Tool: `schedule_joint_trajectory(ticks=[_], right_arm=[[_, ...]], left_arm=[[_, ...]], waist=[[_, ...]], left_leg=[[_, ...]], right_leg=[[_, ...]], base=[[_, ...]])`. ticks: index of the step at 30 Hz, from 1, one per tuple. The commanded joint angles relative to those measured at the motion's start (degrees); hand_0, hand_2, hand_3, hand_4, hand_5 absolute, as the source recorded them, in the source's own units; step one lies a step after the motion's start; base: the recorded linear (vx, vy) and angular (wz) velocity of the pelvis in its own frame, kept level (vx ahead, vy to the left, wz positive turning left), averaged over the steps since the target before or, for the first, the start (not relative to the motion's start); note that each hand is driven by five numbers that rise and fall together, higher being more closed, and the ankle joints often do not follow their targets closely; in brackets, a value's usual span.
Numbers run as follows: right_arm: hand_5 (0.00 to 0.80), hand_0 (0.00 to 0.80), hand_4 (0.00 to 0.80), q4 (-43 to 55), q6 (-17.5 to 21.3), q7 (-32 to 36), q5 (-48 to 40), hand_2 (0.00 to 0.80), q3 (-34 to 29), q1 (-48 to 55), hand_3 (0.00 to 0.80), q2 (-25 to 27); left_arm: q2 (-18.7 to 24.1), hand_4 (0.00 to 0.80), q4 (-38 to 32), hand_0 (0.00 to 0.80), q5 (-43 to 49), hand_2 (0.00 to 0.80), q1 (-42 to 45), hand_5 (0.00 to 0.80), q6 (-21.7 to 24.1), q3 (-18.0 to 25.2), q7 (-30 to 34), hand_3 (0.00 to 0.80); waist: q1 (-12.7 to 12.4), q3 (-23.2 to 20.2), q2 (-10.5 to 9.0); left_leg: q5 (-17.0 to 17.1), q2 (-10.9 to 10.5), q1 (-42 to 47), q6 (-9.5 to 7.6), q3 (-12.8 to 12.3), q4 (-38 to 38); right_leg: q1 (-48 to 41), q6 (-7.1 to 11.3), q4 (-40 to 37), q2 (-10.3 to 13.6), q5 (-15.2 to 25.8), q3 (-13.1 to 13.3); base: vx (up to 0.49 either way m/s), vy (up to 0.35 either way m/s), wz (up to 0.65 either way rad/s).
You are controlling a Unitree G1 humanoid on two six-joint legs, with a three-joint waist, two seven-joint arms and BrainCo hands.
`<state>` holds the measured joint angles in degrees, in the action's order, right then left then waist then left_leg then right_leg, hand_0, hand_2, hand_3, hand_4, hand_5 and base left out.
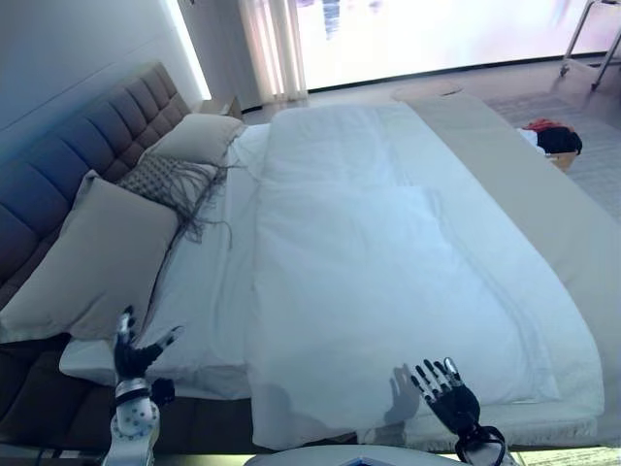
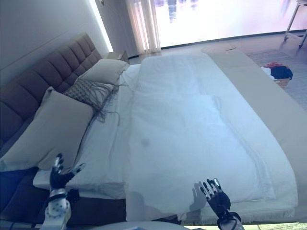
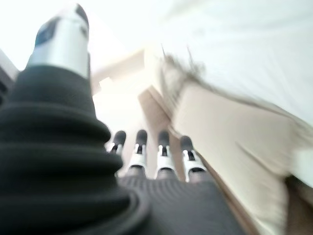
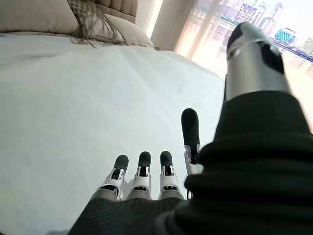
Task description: Make the bed neatly
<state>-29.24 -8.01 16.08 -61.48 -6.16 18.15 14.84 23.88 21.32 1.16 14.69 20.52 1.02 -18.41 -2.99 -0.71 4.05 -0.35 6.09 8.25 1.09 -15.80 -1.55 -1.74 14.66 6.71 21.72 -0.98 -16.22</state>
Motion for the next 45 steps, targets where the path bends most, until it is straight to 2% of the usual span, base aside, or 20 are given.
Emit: schedule_joint_trajectory(ticks=[1, 3, 4, 6, 7, 8, 10, 14, 15, 18, 22, 26, 34, 40, 45], right_arm=[[0.0, 0.0, 0.0, -0.16, 2.35, 2.04, -1.26, 0.0, -2.01, -4.51, 0.0, 0.75], [0.0, 0.0, 0.0, -1.26, 2.45, 2.36, 0.08, 0.0, -2.21, -6.5, 0.0, 1.73], [0.0, 0.0, 0.0, -1.66, 2.48, 2.04, 0.73, 0.0, -2.37, -7.53, 0.0, 2.29], [0.0, 0.0, 0.0, -1.95, 2.71, 1.96, 0.69, 0.0, -3.03, -7.74, 0.0, 3.11], [0.0, 0.0, 0.0, -2.04, 3.13, 2.29, 0.28, 0.0, -3.37, -7.42, 0.0, 3.61], [0.0, 0.0, 0.0, -2.32, 3.44, 2.54, 0.09, 0.0, -3.71, -6.85, 0.0, 4.21], [0.0, 0.0, 0.0, -4.38, 3.44, 3.45, -0.33, 0.0, -4.59, -6.36, 0.0, 6.25], [0.0, 0.0, 0.0, -7.1, 3.83, 5.28, -3.56, 0.0, -4.37, -8.97, 0.0, 9.03], [0.0, 0.0, 0.0, -6.8, 4.46, 5.7, -4.93, 0.0, -3.46, -10.16, 0.0, 9.34], [0.0, 0.0, 0.0, -6.38, 8.07, 6.9, -9.81, 0.0, 1.26, -16.59, 0.0, 10.09], [0.0, 0.0, 0.0, -3.67, 11.69, 5.55, -14.1, 0.0, 7.24, -25.09, 0.0, 10.79], [0.0, 0.0, 0.0, 1.0, 12.97, 3.11, -14.92, 0.0, 10.6, -30.02, 0.0, 10.97], [0.0, 0.0, 0.0, 10.31, 10.54, -2.63, -11.6, 0.0, 11.72, -33.93, 0.0, 10.79], [0.0, 0.0, 0.0, 13.63, 8.4, -4.32, -10.3, 0.0, 11.38, -34.29, 0.0, 10.85], [0.0, 0.0, 0.0, 15.72, 6.42, -4.53, -9.71, 0.0, 11.28, -35.26, 0.0, 12.17]], left_arm=[[5.33, 0.0, -3.17, 0.0, 6.07, 0.0, -6.9, 0.0, 1.8, -1.04, -1.35, 0.0], [5.36, 0.0, -1.6, 0.0, 7.65, 0.0, -8.76, 0.0, 1.47, -3.89, -3.52, 0.0], [5.44, 0.0, -0.79, 0.0, 8.69, 0.0, -9.66, 0.0, 0.9, -5.21, -4.46, 0.0], [5.03, 0.0, 0.95, 0.0, 9.97, 0.0, -11.27, 0.0, 0.36, -7.7, -5.42, 0.0], [4.7, 0.0, 1.98, 0.0, 11.14, 0.0, -12.36, 0.0, -0.03, -9.07, -5.62, 0.0], [4.39, 0.0, 2.93, 0.0, 12.1, 0.0, -13.11, 0.0, -0.06, -10.18, -5.79, 0.0], [3.74, 0.0, 4.57, 0.0, 13.64, 0.0, -14.45, 0.0, -0.57, -12.87, -7.17, 0.0], [3.07, 0.0, 8.51, 0.0, 17.79, 0.0, -19.81, 0.0, -0.68, -18.09, -13.03, 0.0], [3.22, 0.0, 9.49, 0.0, 19.73, 0.0, -22.05, 0.0, -1.12, -19.73, -15.25, 0.0], [3.12, 0.0, 13.92, 0.0, 22.91, 0.0, -32.48, 0.0, -3.87, -25.91, -24.35, 0.0], [2.87, 0.0, 17.81, 0.0, 25.96, 0.0, -42.19, 0.0, -8.45, -30.28, -31.42, 0.0], [2.61, 0.0, 18.13, 0.0, 28.11, 0.0, -46.75, 0.0, -12.88, -31.16, -34.24, 0.0], [1.87, 0.0, 16.86, 0.0, 30.61, 0.0, -49.89, 0.0, -22.1, -30.41, -35.14, 0.0], [0.79, 0.0, 21.1, 0.0, 29.18, 0.0, -50.98, 0.0, -31.86, -31.07, -29.7, 0.0], [-0.59, 0.0, 26.48, 0.0, 29.79, 0.0, -51.84, 0.0, -37.57, -33.07, -27.24, 0.0]], waist=[[1.09, 2.75, -2.54], [0.98, 3.67, -2.15], [1.2, 4.33, -2.0], [2.32, 5.5, -2.1], [3.18, 6.39, -2.55], [3.92, 6.76, -2.68], [4.87, 7.33, -2.72], [5.04, 10.73, -3.39], [5.01, 12.23, -3.31], [5.57, 18.56, -3.86], [6.31, 24.21, -3.81], [6.97, 27.6, -3.91], [8.38, 30.1, -4.14], [9.81, 30.47, -4.4], [11.14, 30.47, -4.12]], left_leg=[[-4.77, -3.2, 0.02, 0.13, -0.93, 2.48], [-4.98, -3.37, -0.75, -0.24, -1.97, 2.86], [-5.31, -3.46, -1.29, -0.66, -1.97, 3.6], [-6.32, -3.42, -2.87, -1.25, -0.93, 6.7], [-5.69, -3.15, -4.49, -1.78, -1.26, 8.91], [-5.86, -2.79, -5.14, -1.74, -0.82, 10.13], [-5.95, -1.93, -6.05, -1.04, -0.53, 11.83], [-5.74, 1.08, -11.12, 0.68, -0.33, 14.92], [-6.92, 1.81, -12.64, 1.48, 0.76, 15.62], [-6.31, 3.25, -22.16, 2.42, 2.93, 19.3], [-4.38, 3.45, -31.97, 2.87, 5.1, 22.58], [-3.42, 2.94, -37.95, 2.63, 5.83, 26.04], [-3.34, 1.7, -42.76, 1.94, 4.72, 29.19], [-3.29, 2.25, -44.62, 2.14, 3.79, 30.59], [-2.09, 2.85, -44.79, 3.11, 2.97, 29.31]], right_leg=[[-2.16, -3.11, -5.96, -5.4, 5.25, -5.31], [-0.25, -2.55, -3.7, -3.95, 5.34, -6.97], [1.05, -2.48, -1.98, -3.27, 4.93, -6.65], [2.67, -2.51, -0.23, -2.1, 4.78, -3.25], [3.4, -3.28, -0.14, -1.28, 5.95, -1.74], [3.44, -3.16, -0.58, -1.05, 6.4, -0.12], [2.82, -2.77, -2.39, -1.71, 6.87, 1.02], [4.91, -2.61, -3.53, -2.57, 7.59, 0.47], [5.49, -2.09, -3.6, -3.07, 6.91, 0.52], [12.5, -2.82, -2.51, -3.5, 7.2, 0.03], [22.38, -3.8, 1.5, -3.37, 7.24, 1.38], [29.63, -4.49, 6.38, -2.77, 7.12, 3.08], [37.27, -4.78, 10.67, -2.24, 7.68, 5.72], [40.34, -4.58, 12.07, -2.08, 8.26, 6.83], [41.43, -4.22, 10.95, -1.86, 9.18, 7.44]], base=[[-0.006, 0.077, -0.15], [-0.086, 0.058, -0.31], [-0.03, 0.007, -0.61], [-0.017, -0.08, -0.66], [-0.024, -0.161, -0.41], [-0.003, -0.17, -0.24], [0.071, -0.143, -0.14], [-0.148, -0.162, -0.02], [-0.402, -0.144, -0.01], [-0.528, -0.1, -0.11], [-0.365, 0.026, -0.23], [-0.144, 0.069, -0.43], [-0.015, 0.102, -0.13], [0.011, 0.082, -0.06], [0.023, 0.082, -0.12]])
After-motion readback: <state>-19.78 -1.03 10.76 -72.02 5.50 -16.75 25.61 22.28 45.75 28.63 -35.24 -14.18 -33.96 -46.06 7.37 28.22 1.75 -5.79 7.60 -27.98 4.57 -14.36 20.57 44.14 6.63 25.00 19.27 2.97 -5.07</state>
